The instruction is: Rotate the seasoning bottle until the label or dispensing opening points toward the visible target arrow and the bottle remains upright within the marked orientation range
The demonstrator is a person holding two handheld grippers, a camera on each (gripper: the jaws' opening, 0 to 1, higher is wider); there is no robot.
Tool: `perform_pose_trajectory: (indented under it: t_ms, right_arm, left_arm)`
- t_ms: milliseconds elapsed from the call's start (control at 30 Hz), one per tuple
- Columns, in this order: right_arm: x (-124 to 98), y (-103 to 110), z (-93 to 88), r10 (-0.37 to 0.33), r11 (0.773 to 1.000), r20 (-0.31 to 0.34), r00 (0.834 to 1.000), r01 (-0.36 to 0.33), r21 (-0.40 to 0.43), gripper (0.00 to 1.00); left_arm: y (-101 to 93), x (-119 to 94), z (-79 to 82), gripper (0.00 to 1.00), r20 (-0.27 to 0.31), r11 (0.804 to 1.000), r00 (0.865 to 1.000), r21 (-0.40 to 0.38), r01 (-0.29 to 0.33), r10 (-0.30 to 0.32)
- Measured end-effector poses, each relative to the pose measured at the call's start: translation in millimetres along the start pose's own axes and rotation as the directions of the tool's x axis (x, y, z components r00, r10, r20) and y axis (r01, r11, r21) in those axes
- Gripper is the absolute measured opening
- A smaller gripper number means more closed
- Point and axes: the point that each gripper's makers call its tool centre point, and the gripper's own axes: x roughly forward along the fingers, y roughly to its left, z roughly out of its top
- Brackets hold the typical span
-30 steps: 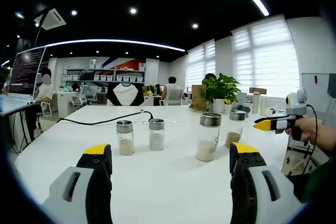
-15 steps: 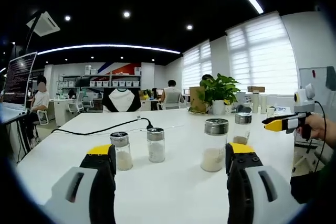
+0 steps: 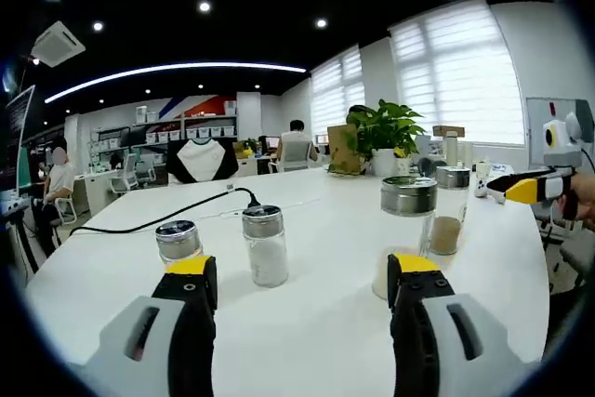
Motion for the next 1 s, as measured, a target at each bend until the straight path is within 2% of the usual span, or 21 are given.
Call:
perform_pose_trajectory:
  t_ms: [167, 300, 400, 500, 567, 700, 733, 767, 833, 967, 1000]
  right_arm:
    - [2, -2, -2.0, -0.001, 0.999, 0.005, 1.000, 0.001, 0.036, 0.63]
    - [0, -2, 0.0, -0.006, 0.999, 0.010, 1.000, 0.005, 0.033, 0.65]
    - [-2, -4, 2.1, -0.012, 0.999, 0.015, 1.000, 0.012, 0.043, 0.66]
    - [-2, -3, 2.2, -0.012, 0.999, 0.016, 1.000, 0.012, 0.047, 0.66]
    - [-3, -3, 1.7, -0.015, 0.999, 0.012, 1.000, 0.014, 0.050, 0.66]
    - [-6, -4, 2.5, -0.017, 0.999, 0.014, 1.000, 0.016, 0.048, 0.66]
    - [-6, -5, 2.9, -0.021, 0.999, 0.017, 1.000, 0.021, 0.044, 0.66]
    - [-7, -5, 2.5, -0.023, 0.999, 0.014, 1.000, 0.023, 0.040, 0.66]
    - [-7, -6, 1.2, -0.023, 0.999, 0.008, 1.000, 0.023, 0.041, 0.67]
    - [-6, -6, -1.4, -0.023, 0.999, 0.004, 1.000, 0.023, 0.050, 0.67]
    - [-6, -6, -2.5, -0.022, 0.998, 0.001, 1.000, 0.022, 0.052, 0.67]
  left_arm:
    - [5.5, 21, -4.6, 0.74, -0.010, 1.000, 1.000, 0.021, -0.017, 0.018]
    - [11.8, 33, -11.1, 0.73, -0.030, 1.000, 0.999, -0.011, -0.026, 0.025]
    - [18.8, 45, -13.6, 0.72, -0.038, 0.999, 0.998, 0.026, -0.047, 0.048]
    - [23.7, 54, -14.9, 0.68, -0.033, 0.998, 0.998, 0.011, -0.058, 0.059]
    - [25.8, 60, -16.3, 0.64, -0.034, 0.997, 0.997, 0.033, -0.065, 0.066]
    - [29.1, 73, -18.7, 0.64, -0.044, 0.997, 0.997, 0.037, -0.067, 0.069]
    - [34.4, 75, -20.7, 0.62, -0.055, 0.993, 0.994, 0.079, -0.085, 0.089]
    - [35.8, 78, -24.3, 0.61, -0.077, 0.993, 0.993, 0.085, -0.082, 0.089]
    - [37.1, 82, -23.9, 0.61, -0.073, 0.996, 0.994, 0.045, -0.080, 0.083]
    - [38.8, 87, -24.3, 0.56, -0.078, 0.996, 0.994, 0.034, -0.078, 0.080]
    - [39.5, 88, -24.8, 0.55, -0.078, 0.997, 0.994, 0.012, -0.078, 0.079]
